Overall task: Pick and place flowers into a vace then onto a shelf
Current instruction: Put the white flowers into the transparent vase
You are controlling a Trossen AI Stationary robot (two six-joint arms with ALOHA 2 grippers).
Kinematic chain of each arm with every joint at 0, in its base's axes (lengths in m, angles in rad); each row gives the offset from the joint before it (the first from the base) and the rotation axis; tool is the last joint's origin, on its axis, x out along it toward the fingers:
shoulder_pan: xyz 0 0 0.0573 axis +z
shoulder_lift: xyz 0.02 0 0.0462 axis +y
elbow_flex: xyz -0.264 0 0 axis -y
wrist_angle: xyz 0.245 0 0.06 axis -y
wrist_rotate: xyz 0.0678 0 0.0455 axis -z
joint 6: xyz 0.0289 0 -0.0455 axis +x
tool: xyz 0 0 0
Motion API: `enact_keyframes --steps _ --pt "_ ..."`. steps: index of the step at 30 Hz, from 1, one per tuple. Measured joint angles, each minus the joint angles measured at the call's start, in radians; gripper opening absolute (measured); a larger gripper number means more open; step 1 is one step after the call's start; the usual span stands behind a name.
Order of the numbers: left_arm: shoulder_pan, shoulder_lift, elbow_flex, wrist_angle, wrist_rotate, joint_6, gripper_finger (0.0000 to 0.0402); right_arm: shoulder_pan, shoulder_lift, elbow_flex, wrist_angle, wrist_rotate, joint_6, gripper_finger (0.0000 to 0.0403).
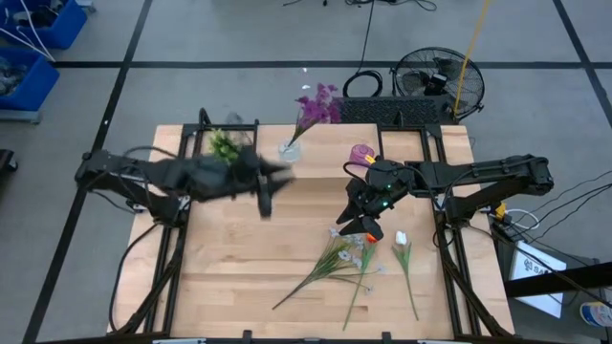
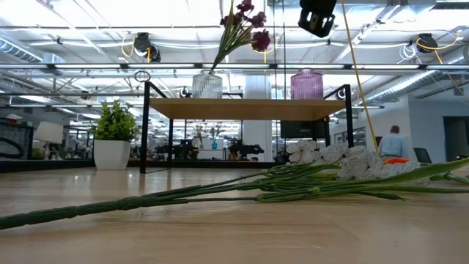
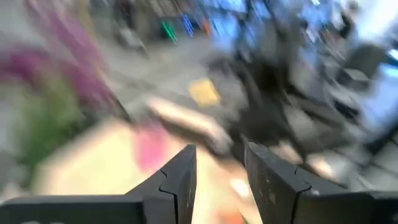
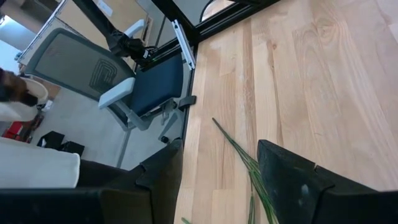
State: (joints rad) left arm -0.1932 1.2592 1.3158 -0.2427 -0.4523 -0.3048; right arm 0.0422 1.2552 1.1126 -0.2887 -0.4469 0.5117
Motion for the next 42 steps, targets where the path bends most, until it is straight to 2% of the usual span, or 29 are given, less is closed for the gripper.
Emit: enact_keyframes --steps 5,8,13,17,21,25,29,33,38,42 --pt "-0.099 0.106 -0.003 -0.181 0.121 -0.239 0.0143 0.000 0.000 0.000 -0.001 0.000 0.000 0.0199" --pt "-0.130 0.189 -0.003 -0.188 0.195 -0.297 0.0143 0.000 0.000 0.000 0.000 0.000 -0.002 0.0199" --pt "-0.145 0.347 -0.003 -0.149 0.329 -0.310 0.0143 0.000 0.000 0.000 0.000 0.002 -0.003 0.0199" --pt "-0.143 0.468 -0.003 -0.074 0.377 -0.378 0.0143 0.000 0.000 0.000 0.000 0.003 -0.003 0.0199" --pt "-0.143 0.579 -0.003 0.030 0.416 -0.370 0.0143 0.000 0.000 0.000 -0.006 0.003 -0.003 0.0199" --pt "-0.144 0.661 -0.002 0.077 0.404 -0.359 0.0143 0.001 -0.001 0.000 -0.067 0.005 -0.019 0.0199" --pt "-0.140 0.715 -0.002 0.071 0.341 -0.379 0.0143 0.032 -0.001 0.000 -0.237 0.008 -0.050 0.0199" --pt "-0.138 0.741 -0.002 0.077 0.285 -0.357 0.0143 0.090 -0.001 -0.005 -0.428 0.110 -0.040 0.0199" --pt "-0.122 0.764 -0.002 0.084 0.288 -0.347 0.0143 0.145 -0.001 -0.072 -0.532 0.210 0.104 0.0199" --pt "-0.108 0.784 -0.001 0.085 0.306 -0.346 0.0143 0.169 -0.001 -0.171 -0.520 0.216 0.245 0.0199"
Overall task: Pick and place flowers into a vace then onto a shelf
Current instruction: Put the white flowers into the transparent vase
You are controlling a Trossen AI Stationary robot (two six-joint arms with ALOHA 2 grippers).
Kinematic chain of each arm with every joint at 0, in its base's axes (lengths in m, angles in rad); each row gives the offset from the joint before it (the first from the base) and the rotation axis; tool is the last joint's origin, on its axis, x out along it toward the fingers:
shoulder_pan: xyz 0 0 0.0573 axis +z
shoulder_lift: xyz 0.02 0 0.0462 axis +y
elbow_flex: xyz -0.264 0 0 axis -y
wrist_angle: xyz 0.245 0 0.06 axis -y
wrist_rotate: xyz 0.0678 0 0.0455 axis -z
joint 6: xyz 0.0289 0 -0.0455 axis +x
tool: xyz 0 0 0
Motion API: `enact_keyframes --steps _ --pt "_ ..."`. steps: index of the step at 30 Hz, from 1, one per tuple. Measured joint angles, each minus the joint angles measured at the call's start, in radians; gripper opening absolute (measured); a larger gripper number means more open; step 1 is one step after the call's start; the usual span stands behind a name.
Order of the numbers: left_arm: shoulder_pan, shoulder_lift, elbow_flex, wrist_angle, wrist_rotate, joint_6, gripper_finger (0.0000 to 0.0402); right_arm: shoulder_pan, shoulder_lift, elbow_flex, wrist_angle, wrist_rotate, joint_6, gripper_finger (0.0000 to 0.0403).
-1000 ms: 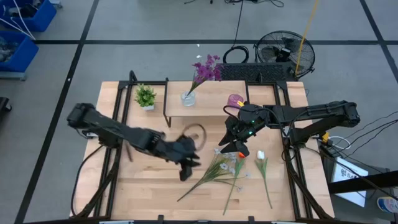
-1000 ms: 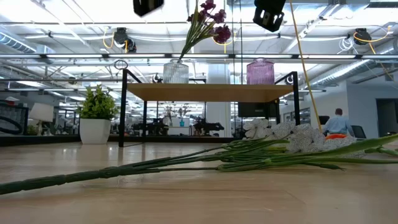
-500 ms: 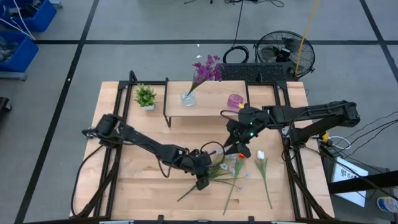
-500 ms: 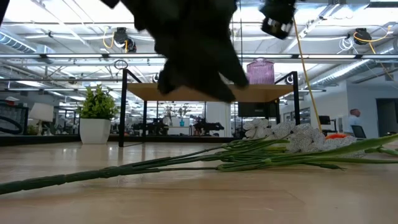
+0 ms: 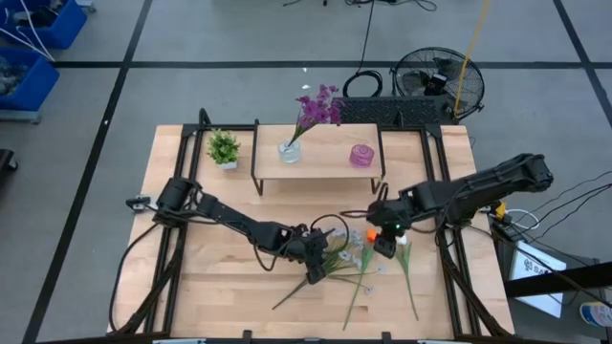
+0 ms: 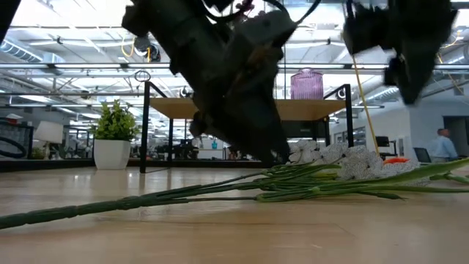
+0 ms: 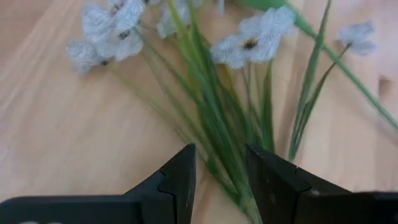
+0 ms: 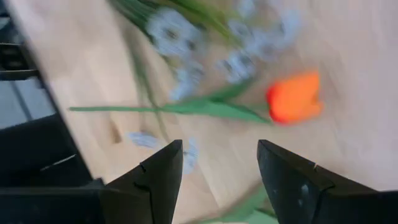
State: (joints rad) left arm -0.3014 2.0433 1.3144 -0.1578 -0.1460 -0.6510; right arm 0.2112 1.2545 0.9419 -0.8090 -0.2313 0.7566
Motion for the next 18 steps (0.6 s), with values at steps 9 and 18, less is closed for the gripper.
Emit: enact_keyframes --steps 9,18 --pt "0.022 0.021 0.000 -0.027 0.017 -0.009 0.0087 0.033 0.000 -0.193 0.028 -0.005 0.189 0.0199" --pt "0.051 0.011 0.000 -0.005 0.103 -0.045 0.0004 0.033 0.000 -0.229 0.044 -0.005 0.202 0.0199"
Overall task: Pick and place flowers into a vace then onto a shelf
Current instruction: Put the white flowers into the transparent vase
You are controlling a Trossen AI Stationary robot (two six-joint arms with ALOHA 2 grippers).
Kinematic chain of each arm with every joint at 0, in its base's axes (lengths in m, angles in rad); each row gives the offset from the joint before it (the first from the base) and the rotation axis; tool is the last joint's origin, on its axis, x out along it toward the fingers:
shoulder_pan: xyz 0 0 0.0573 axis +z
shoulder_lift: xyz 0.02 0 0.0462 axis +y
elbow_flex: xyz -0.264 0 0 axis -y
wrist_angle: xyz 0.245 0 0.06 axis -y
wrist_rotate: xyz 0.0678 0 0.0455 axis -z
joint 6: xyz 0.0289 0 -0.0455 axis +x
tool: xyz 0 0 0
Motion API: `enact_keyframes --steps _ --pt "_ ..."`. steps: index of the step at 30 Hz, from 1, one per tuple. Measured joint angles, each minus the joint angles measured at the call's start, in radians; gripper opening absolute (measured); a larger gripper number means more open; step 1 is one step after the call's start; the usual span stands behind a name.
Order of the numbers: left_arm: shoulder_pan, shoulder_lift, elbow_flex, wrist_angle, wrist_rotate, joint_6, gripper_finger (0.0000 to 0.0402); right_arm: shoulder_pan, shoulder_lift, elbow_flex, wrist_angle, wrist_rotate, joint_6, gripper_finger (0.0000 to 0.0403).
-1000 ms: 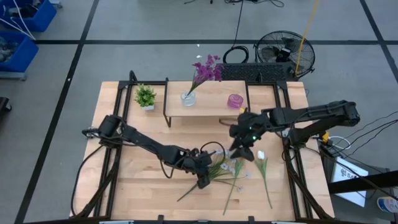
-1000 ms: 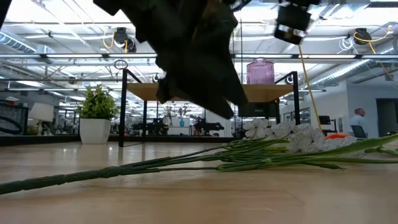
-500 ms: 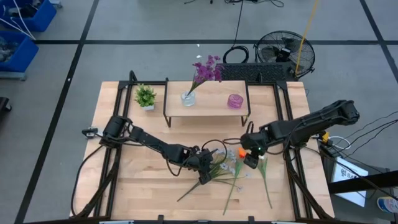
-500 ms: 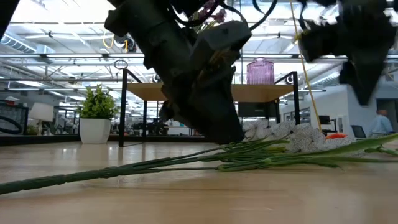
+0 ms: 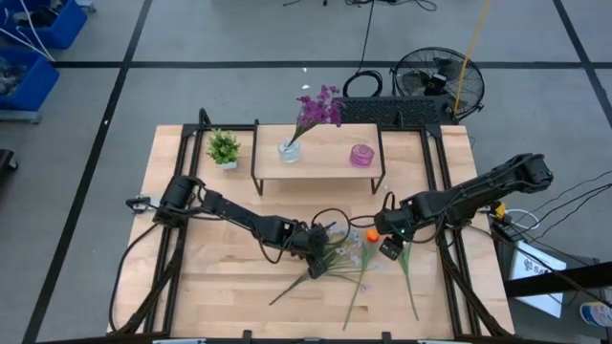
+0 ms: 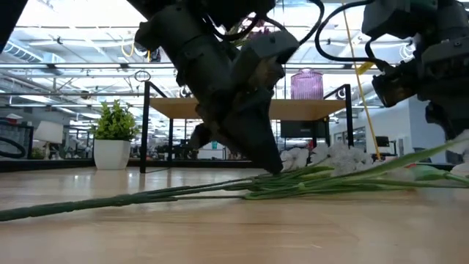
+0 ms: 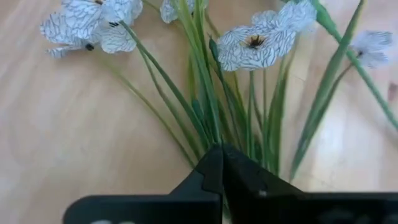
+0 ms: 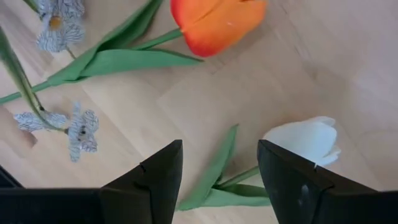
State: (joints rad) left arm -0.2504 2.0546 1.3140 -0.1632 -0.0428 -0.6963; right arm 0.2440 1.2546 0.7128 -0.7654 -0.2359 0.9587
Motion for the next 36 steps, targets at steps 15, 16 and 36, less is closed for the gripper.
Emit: enact_keyframes --steps 15,16,36 --pt "-0.036 -0.426 0.001 -0.124 -0.193 0.018 0.0003 0.000 0.000 0.000 0.132 0.000 -0.001 0.0199" --pt "-0.036 -0.434 0.002 -0.136 -0.194 0.033 0.0006 0.000 0.000 0.000 0.140 0.000 -0.002 0.0199" --pt "-0.025 -0.032 0.000 0.010 -0.024 -0.006 0.0187 0.000 0.001 0.000 0.197 -0.002 -0.001 0.0199"
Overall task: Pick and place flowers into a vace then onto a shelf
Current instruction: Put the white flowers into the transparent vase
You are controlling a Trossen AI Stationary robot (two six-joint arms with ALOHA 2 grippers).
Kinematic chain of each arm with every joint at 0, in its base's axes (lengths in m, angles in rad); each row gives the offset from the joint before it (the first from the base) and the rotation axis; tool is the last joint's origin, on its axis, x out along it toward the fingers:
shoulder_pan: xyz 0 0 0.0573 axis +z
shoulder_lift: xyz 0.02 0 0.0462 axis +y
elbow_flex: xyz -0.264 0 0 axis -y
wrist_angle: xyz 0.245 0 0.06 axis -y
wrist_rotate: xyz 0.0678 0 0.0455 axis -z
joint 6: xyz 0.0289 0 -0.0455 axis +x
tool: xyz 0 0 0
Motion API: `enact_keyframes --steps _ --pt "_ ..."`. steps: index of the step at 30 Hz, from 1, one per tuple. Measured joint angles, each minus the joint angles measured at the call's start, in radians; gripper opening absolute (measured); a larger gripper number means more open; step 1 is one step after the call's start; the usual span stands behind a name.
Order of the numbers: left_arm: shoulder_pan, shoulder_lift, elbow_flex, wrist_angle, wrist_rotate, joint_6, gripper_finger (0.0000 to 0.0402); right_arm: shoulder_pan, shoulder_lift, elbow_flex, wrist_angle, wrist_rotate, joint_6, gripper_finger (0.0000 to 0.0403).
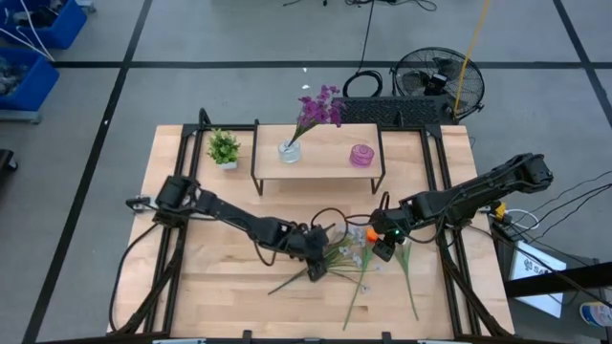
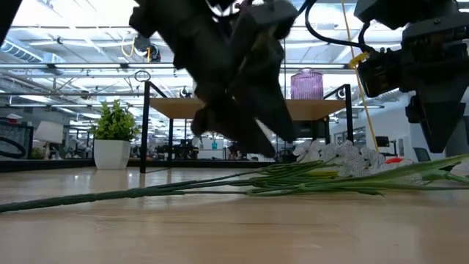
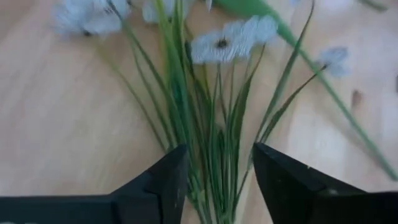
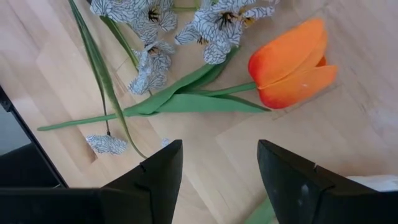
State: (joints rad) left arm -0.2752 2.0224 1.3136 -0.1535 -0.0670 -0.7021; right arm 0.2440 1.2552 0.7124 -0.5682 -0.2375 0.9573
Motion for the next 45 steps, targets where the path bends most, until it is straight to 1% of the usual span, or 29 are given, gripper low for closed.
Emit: enact_keyframes --steps 4,9,12,14,17,18,22,25,27,30,36,42,45 --pt "-0.004 0.040 0.000 -0.015 -0.043 0.014 0.0199 0.000 0.000 0.000 0.005 0.000 0.000 0.0199" --pt "-0.004 0.065 0.000 -0.007 -0.077 0.075 0.0182 0.000 0.000 0.000 0.023 0.000 0.000 0.0199" --pt "-0.004 0.067 0.000 -0.011 -0.075 0.075 0.0146 0.000 0.000 0.000 0.023 0.000 0.000 0.0199" --pt "-0.004 0.067 0.000 -0.015 -0.078 0.074 0.0106 0.000 0.000 0.000 0.023 0.000 0.000 0.0199" --pt "-0.002 0.042 -0.001 -0.020 -0.045 0.071 0.0029 0.000 0.000 0.000 0.023 0.000 0.000 0.0199" --pt "0.001 0.027 -0.001 -0.015 -0.032 0.065 0.0016 0.000 0.000 0.000 0.023 0.000 0.000 0.0199" --pt "0.004 -0.056 -0.001 -0.019 0.003 0.040 0.0011 0.000 0.000 0.000 0.024 0.000 0.000 0.0199" --pt "-0.007 -0.166 -0.001 -0.020 -0.024 0.052 0.0008 0.000 0.000 0.000 0.021 0.000 0.000 0.0199" --pt "-0.019 -0.254 -0.001 -0.035 -0.072 0.067 0.0008 0.000 0.000 0.000 0.020 0.000 0.000 0.0199" --pt "-0.040 -0.386 -0.001 -0.047 -0.174 0.109 0.0006 0.000 0.000 0.000 0.020 0.000 0.000 0.0199" --pt "-0.073 -0.635 0.000 -0.055 -0.458 0.251 0.0006 0.000 0.000 0.000 0.020 0.000 0.000 0.0199" --pt "-0.084 -0.796 0.000 -0.051 -0.760 0.477 0.0006 0.000 0.000 0.000 0.020 0.000 0.000 0.0199" --pt "-0.071 -0.832 0.000 -0.017 -0.871 0.603 0.0006 0.000 0.000 0.000 0.025 0.000 0.005 0.0199"
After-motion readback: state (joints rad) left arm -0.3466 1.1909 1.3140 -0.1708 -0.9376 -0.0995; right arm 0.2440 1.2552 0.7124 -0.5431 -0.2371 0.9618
